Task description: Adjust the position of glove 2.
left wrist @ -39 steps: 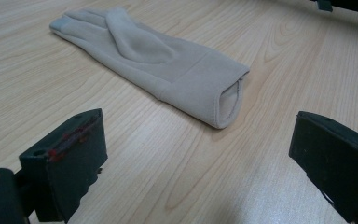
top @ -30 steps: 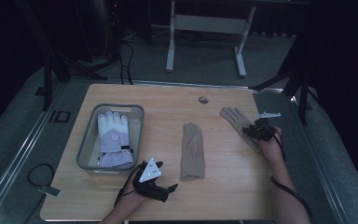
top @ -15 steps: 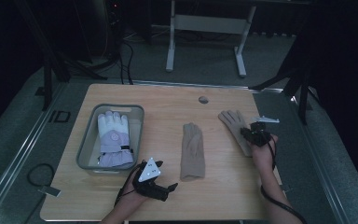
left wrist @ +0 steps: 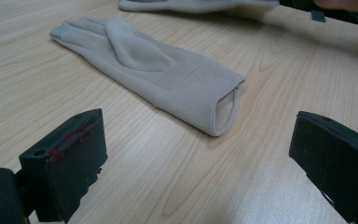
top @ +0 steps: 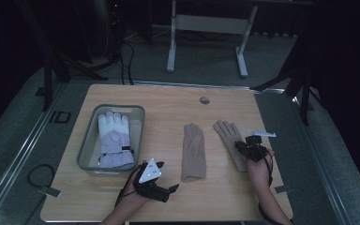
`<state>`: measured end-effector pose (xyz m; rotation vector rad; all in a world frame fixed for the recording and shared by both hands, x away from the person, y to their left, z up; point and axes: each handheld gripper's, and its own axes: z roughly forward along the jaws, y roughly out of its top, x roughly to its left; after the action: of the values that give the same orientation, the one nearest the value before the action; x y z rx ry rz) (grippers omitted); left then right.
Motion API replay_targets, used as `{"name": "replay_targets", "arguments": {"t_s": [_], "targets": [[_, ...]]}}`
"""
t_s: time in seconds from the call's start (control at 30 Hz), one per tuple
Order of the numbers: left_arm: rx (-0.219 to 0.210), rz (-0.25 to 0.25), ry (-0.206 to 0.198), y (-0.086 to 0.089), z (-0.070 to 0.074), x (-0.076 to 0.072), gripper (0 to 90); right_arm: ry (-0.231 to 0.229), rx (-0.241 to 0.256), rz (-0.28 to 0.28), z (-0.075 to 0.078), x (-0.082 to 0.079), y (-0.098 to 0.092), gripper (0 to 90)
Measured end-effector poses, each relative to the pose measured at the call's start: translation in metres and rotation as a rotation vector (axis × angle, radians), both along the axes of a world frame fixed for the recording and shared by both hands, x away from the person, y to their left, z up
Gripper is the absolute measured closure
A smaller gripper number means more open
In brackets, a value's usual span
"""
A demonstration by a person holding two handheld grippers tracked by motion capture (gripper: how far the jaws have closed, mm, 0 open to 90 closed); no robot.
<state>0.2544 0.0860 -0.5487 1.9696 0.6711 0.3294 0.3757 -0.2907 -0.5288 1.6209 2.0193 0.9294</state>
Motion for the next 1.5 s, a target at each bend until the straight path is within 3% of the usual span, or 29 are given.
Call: {"name": "replay_targets", "arguments": {"t_s": [0.07,0.17,0.3,0.4,0.43,0.57,0.73,0.87,1.03,1.2,1.4,1.5], "targets": [[-0.001,0.001,-0.001,0.000,0.000,0.000,4.0,0.015,0.005,0.009,-0.007,-0.003,0.001,78.7],[0.001,-0.002,-0.001,0.000,0.000,0.000,4.0,0.018,-0.028,0.033,-0.017,-0.005,0.003,74.5],[0.002,-0.005,0.000,-0.001,-0.001,0.000,4.0,0.004,-0.014,0.053,-0.015,-0.007,-0.001,69.7],[0.002,-0.006,0.000,-0.001,-0.001,0.000,4.0,-0.064,0.001,0.106,-0.008,-0.008,-0.005,65.3],[0.001,-0.006,0.001,-0.001,-0.001,0.000,4.0,-0.091,-0.008,0.136,-0.005,-0.008,-0.006,64.7],[-0.002,-0.011,0.001,0.000,-0.001,0.000,4.0,-0.132,-0.054,0.234,0.001,-0.003,-0.011,62.2],[-0.004,-0.005,0.000,0.000,0.000,0.000,4.0,-0.107,-0.090,0.340,-0.001,0.007,-0.016,59.0],[-0.004,-0.003,0.001,0.000,0.000,0.000,4.0,-0.091,-0.093,0.360,-0.005,0.013,-0.022,55.0],[-0.003,-0.008,0.003,0.000,-0.001,0.000,4.0,-0.038,-0.082,0.363,-0.021,0.018,-0.024,54.0],[0.000,-0.009,0.004,-0.001,-0.002,0.000,4.0,-0.092,-0.101,0.351,-0.024,0.012,-0.018,68.7],[0.000,-0.009,0.001,-0.001,-0.001,0.000,4.0,-0.123,-0.066,0.242,-0.028,0.006,-0.012,81.3],[-0.006,-0.009,-0.001,0.000,-0.001,0.000,4.0,-0.131,-0.078,0.177,-0.026,0.002,-0.006,83.4]]}}
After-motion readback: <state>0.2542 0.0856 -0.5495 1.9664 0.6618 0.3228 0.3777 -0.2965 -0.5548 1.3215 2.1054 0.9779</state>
